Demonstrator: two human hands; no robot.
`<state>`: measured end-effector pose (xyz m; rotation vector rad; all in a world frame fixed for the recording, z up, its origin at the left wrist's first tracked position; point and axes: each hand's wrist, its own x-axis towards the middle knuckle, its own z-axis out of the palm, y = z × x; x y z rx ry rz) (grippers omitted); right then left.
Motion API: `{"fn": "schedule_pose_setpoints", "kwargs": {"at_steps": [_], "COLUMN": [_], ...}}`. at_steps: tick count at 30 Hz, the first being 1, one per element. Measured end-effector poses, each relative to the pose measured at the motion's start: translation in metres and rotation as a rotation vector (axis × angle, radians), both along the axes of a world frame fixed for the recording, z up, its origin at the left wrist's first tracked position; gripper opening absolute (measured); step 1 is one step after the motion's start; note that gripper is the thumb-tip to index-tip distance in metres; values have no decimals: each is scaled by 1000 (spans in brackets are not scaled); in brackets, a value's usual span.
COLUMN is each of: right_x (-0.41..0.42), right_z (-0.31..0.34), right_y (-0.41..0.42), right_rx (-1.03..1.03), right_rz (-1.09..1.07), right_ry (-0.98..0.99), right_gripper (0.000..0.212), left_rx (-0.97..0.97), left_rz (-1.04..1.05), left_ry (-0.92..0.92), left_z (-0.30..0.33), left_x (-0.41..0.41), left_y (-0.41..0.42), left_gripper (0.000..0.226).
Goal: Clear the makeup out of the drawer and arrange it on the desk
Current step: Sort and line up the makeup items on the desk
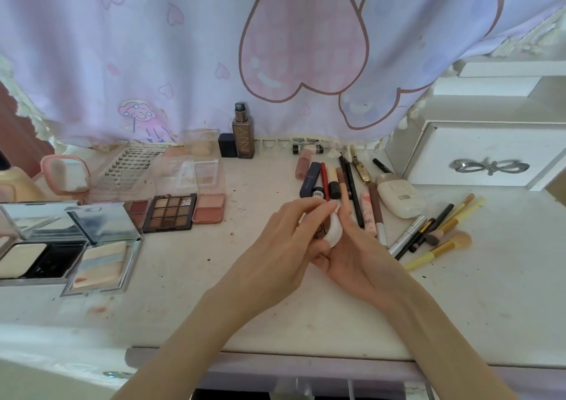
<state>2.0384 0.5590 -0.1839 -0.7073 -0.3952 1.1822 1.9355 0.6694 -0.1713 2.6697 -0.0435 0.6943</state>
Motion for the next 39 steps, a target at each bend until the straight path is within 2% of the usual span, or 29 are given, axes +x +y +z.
{"fn": "schedule_pose_setpoints", "kwargs": {"at_steps": [3,6,10,13,14,16,19,26,29,31,33,35,37,39], "right_x": [2,3,1,-2,-3,-5,-10,-8,-8,-9,-12,-16,-24,-33], "right_z": [-2,-5,-7,-6,-4,0,3,-7,-5,-5,-3,1,12,20], "right_y": [-1,1,4,7,8,7,4,6,4,5,7,14,28,46], "right_rx": [36,33,27,-63,-86,-112,-167,-106,-91,-107,-157,-278,-392,-404], "right_rz": [8,-10,-27,-54,-69,-89,-57,30,26,-6,-47,-92,-86,-41], "right_ry": [38,-35,-66,-111,-112,-97,-127,-200,-191,-213,-276,-474,-760,-919], "right_gripper": [46,49,57,73,72,55,43,56,66,71,71,55,51,57], "left_rx": [97,108,3,-114,-195,-348,-353,-370,-472,-613,-771,-867,-872,-757], "left_rz": [35,83,146,156,125,-24,-147,37,115,201,328,469,592,707], "left_ry": [-65,-103,-80,44,104,218,229,184,125,55,-16,-66,-83,-57], "left_z": [-7,-9,1,15,17,21,22,26,22,18,12,4,-3,-10], "left_x": [5,7,7,1,-2,-9,-17,-25,-30,-38,-51,-69,-87,-102], "left_y": [-3,-2,-1,5,8,14,19,20,21,25,34,43,46,45], "left_gripper": [42,41,54,60,61,56,57,35,31,32,36,41,46,51]}}
